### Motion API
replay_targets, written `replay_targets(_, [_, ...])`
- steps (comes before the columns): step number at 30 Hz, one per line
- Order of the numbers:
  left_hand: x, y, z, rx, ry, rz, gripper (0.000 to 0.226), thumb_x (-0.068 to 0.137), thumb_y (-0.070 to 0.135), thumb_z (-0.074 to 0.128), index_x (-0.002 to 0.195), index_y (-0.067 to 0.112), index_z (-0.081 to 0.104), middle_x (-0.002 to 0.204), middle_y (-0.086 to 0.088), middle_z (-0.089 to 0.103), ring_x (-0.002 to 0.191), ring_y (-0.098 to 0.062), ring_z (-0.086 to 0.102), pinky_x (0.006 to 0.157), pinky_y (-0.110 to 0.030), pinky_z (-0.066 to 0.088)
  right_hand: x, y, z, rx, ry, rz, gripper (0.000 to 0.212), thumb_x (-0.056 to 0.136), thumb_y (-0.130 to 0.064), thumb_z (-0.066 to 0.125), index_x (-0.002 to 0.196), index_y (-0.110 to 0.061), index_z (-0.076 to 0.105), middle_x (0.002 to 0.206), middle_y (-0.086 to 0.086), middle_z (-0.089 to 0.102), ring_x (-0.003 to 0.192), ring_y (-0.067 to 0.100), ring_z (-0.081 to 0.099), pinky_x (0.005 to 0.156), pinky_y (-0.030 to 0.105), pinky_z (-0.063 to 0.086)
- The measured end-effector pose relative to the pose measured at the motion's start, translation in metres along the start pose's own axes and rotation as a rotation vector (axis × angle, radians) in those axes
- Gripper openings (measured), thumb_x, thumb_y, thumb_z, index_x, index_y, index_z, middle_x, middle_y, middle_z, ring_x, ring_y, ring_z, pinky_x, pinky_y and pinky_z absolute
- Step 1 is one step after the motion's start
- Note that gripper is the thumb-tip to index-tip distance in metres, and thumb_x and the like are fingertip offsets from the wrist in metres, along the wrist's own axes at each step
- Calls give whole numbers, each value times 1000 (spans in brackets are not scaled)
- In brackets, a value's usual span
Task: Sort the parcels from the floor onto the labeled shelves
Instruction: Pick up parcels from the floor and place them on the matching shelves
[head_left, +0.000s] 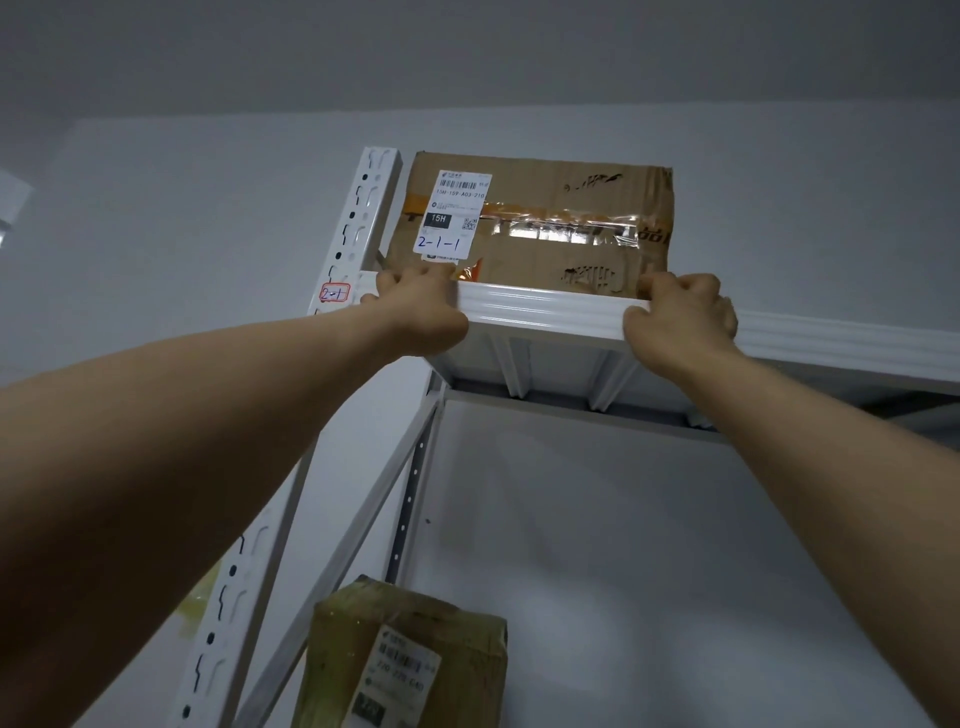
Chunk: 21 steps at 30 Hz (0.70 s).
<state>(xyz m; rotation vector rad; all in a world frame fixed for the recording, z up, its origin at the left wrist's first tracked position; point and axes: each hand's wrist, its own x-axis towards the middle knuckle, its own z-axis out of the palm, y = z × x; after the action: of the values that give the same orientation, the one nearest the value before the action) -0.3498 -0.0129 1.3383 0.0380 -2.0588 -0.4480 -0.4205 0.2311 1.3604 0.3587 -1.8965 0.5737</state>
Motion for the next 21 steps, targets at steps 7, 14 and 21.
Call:
replay_targets(7, [-36, 5, -4, -89, -65, 15, 68, 87, 16, 56, 148, 28, 27, 142, -13, 39, 136, -37, 28, 106, -57, 34, -50, -29, -8, 143, 7, -2, 33, 100, -28, 48, 133, -23, 50, 142, 12, 36, 125, 33, 44, 111, 45, 36])
replay_targets(14, [-137, -21, 19, -197, -247, 4, 46, 85, 11, 58, 131, 15, 55, 126, -10, 60, 118, -26, 55, 102, -46, 48, -170, -55, 29, 267, -119, 16, 24, 98, -29, 52, 75, -23, 49, 76, -4, 56, 74, 20, 54, 61, 32, 39])
replay_targets(21, [-287, -109, 21, -124, -397, 14, 10, 89, 19, 55, 79, 20, 56, 76, 1, 61, 73, -17, 59, 59, -28, 48, -342, -74, 52, 198, -426, 196, 30, 92, -26, 57, 64, -16, 54, 71, -1, 59, 71, 23, 57, 64, 34, 47])
